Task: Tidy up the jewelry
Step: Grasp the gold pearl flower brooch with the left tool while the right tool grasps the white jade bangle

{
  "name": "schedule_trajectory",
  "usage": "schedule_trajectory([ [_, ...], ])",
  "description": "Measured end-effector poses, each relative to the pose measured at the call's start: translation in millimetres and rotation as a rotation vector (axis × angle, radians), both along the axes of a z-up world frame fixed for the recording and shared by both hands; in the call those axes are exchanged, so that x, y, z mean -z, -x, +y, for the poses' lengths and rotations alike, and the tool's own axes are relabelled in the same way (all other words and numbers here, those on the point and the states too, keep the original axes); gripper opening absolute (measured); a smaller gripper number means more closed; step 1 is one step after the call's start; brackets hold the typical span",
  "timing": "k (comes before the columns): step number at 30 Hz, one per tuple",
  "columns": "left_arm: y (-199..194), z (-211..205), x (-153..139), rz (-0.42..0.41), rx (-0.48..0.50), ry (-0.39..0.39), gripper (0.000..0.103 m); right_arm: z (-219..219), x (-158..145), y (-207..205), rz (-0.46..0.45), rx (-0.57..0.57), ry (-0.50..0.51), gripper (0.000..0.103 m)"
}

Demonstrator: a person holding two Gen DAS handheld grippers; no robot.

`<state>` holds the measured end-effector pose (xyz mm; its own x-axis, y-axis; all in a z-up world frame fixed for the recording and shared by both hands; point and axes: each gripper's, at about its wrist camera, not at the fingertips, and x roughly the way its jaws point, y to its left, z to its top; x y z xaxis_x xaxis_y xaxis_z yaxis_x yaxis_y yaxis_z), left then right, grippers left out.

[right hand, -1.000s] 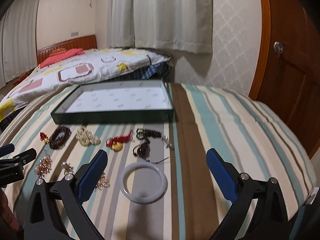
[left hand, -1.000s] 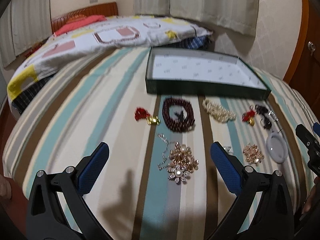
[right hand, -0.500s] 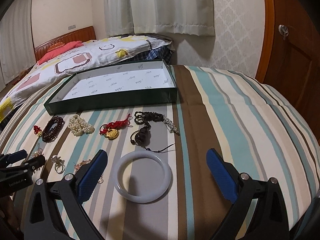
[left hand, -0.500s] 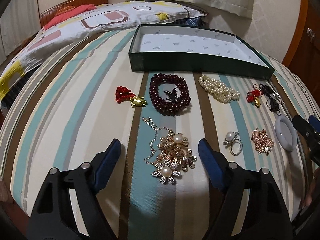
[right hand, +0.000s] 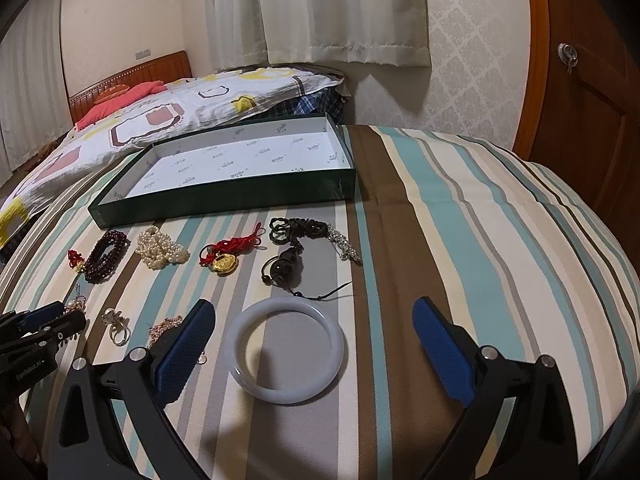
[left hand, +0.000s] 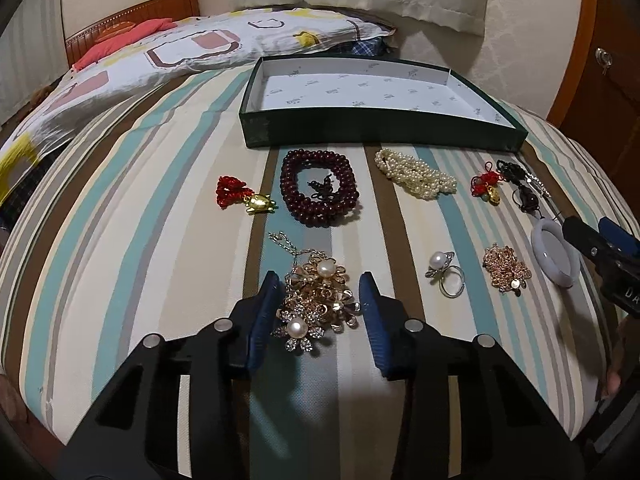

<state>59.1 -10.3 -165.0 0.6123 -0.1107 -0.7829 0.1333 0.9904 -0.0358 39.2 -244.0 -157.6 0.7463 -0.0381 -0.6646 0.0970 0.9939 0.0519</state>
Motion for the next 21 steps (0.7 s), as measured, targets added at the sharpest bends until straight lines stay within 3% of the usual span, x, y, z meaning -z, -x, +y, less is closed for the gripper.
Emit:
schedule_trajectory([
  [4,-1.3,4.9,-1.1,0.004,-0.002,0.05,0.04,1.5,-0.2,-0.4,-0.003,0.001,-0.001,0.096],
  [21,-4.1,14.5,-6.0,-0.008,-0.031,0.083,0.036,-1.1,11.4,-5.9,0.044,-0.007,-0.011,0.096],
])
